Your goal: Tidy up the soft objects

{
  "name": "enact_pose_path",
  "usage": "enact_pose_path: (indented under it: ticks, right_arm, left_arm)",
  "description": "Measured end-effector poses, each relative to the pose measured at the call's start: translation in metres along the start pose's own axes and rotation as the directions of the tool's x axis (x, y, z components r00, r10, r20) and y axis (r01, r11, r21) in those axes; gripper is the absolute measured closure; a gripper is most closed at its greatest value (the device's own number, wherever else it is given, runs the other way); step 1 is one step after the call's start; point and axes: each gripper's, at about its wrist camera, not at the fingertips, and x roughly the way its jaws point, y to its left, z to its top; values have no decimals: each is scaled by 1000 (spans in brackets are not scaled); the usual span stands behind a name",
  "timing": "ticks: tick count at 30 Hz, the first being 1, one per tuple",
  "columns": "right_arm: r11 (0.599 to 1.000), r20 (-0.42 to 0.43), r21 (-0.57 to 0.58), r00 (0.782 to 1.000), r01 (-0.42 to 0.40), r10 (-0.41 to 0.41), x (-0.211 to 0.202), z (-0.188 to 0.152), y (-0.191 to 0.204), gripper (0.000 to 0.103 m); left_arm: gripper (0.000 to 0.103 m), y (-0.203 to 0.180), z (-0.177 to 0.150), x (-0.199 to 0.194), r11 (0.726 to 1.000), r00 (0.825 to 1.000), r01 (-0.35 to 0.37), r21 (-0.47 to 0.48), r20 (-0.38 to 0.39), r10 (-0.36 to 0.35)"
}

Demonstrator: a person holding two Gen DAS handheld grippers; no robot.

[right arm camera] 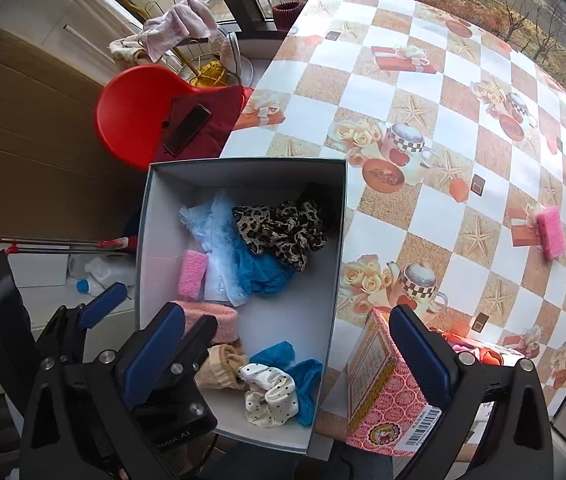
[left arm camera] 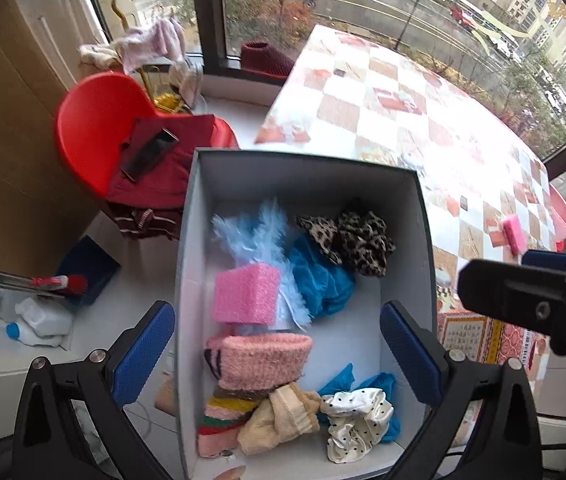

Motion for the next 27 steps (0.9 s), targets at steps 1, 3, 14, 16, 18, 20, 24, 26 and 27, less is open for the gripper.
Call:
enact_pose_path:
  ticks: [1,3,14,16,18,20,24,26,27]
  right_arm:
    - [1000,14,-3,1000,-4,4,-6,-2,1,0]
    - [1000,35,-10,999,-10,10,-17,-5,2,0]
    - [1000,50,-12,999,-12,13,-38,-21,5,0]
    - [1000,44,-10,999,-11,11,-37,-24,6,0]
    - [1000,36,-17,999,-3,4,-35,-26,7,0]
    - [1000,35,-25,999,6,-5,-34,-29,9,0]
    - [999,32,-37,999,20,-19,-33,-33,13,0]
    - [999,30,-41,999,24,-22,-32,-34,15,0]
    - [999,29,-42,999,25,-24,-32,-35,15,0]
  left_arm:
    - [0,2,2,-5,1000,1000,3,-9,7,-3]
    - [1,5,6,-5,998,998,58,5,-36,-57]
    - [0,9,-17,-13,999,989,38,16,-140,-35]
    - [0,8,-21,-15,999,989,38,13,-146,-36]
    - [0,6,-25,-17,999,988,37,18,-149,-34]
    - [0,4,-27,-18,999,988,37,23,-151,-33]
    - [0,3,-31,-19,999,986,40,28,-160,-35]
    - [0,3,-33,-20,999,986,43,30,-165,-37]
    - [0,3,-34,-20,999,985,43,32,-167,-37]
